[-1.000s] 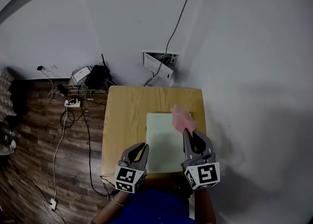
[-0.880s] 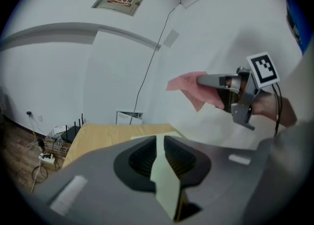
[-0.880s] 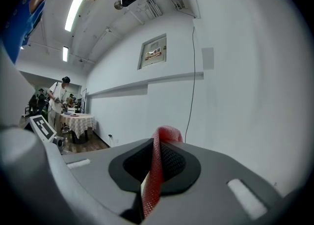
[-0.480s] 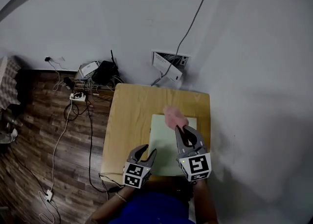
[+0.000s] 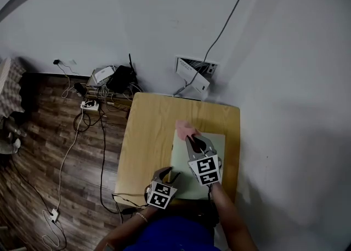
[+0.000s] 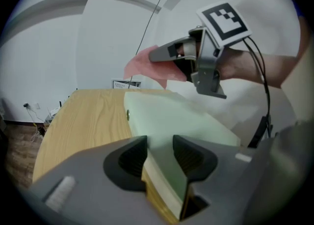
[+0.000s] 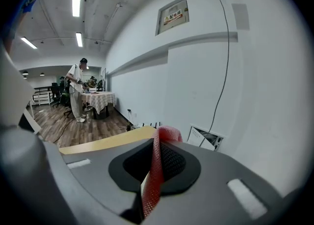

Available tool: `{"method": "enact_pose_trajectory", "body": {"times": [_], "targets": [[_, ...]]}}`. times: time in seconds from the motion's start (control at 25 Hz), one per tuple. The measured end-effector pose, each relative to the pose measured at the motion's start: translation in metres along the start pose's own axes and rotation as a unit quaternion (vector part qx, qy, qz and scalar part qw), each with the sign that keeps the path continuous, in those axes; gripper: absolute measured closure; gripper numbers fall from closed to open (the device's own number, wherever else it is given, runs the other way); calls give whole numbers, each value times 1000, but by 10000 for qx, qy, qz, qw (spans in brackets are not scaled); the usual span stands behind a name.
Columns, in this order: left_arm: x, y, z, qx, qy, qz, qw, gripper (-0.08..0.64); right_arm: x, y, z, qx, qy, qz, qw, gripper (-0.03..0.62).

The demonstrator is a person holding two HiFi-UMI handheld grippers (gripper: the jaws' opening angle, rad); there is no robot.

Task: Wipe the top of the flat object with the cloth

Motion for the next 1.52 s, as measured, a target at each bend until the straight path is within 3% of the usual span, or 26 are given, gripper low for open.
{"method": "enact_pose_trajectory", "body": {"times": [0.24,0.64,1.52], "targets": [[3,-1,4,213,135,-67,9997,393,35,-7,31,20,-501,-158,9986,577],[5,-1,7,294,86,-98,9995,390,70,-36,72,-905,-1316,-420,9863,574],[4,2,7,384,120,-184,9990,390,56,-19,84,-768,-1375,-231,9872,575]]}}
Point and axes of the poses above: the fingertips, and each gripper's own axes: x forward along the fingers, y to its right, z out of its underside, the point moved 4 cm from there along -x, backward along the fingers, and after that the axes turned 1 degree about -x, right-handed, at the moved point
